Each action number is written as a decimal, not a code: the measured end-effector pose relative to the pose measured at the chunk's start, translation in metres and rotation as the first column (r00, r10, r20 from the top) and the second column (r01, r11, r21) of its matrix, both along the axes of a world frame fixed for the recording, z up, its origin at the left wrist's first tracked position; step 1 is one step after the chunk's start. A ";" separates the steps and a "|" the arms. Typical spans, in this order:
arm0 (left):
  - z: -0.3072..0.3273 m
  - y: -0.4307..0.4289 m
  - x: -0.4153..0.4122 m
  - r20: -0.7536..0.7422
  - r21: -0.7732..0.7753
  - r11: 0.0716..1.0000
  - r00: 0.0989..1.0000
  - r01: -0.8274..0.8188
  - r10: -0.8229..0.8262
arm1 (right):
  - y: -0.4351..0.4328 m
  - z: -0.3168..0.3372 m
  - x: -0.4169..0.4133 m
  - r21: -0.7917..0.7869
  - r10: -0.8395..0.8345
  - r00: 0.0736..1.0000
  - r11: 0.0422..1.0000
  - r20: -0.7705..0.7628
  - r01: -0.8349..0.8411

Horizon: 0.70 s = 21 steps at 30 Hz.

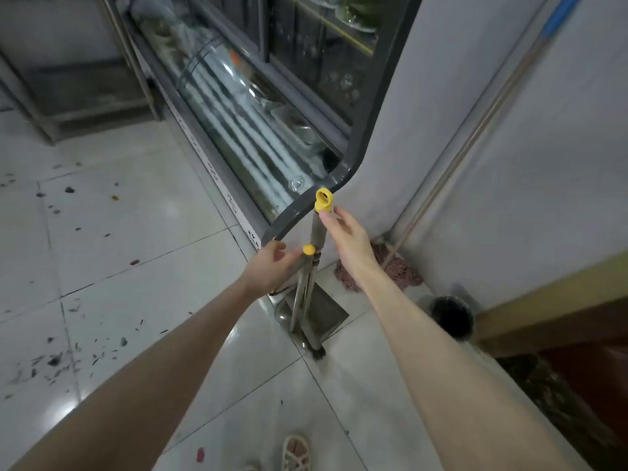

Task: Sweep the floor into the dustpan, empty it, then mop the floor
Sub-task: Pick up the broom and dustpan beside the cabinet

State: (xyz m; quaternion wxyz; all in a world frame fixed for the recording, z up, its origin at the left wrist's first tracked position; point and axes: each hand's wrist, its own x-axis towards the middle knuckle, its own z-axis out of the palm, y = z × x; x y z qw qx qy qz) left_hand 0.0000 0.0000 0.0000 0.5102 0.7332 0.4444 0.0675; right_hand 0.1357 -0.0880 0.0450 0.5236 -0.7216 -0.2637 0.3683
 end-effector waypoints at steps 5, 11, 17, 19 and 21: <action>-0.022 0.004 0.018 -0.029 0.019 0.997 0.997 0.068 -0.067 | 0.013 -0.005 0.011 0.000 0.079 0.996 0.997 0.048 -0.079; -0.029 0.007 0.039 0.000 -0.017 0.995 0.995 0.097 -0.097 | 0.026 -0.014 0.021 0.033 0.079 0.996 0.996 0.049 -0.081; -0.046 0.004 0.050 -0.129 0.047 0.995 0.988 0.089 -0.082 | 0.032 -0.019 0.024 0.084 0.094 0.994 0.991 0.061 -0.099; -0.050 0.006 0.051 -0.192 0.066 0.992 0.977 0.110 -0.095 | 0.032 -0.020 0.025 0.080 0.083 0.994 0.993 0.064 -0.088; -0.052 0.007 0.051 -0.242 0.072 0.989 0.964 0.129 -0.108 | 0.032 -0.022 0.025 0.084 0.081 0.995 0.993 0.059 -0.086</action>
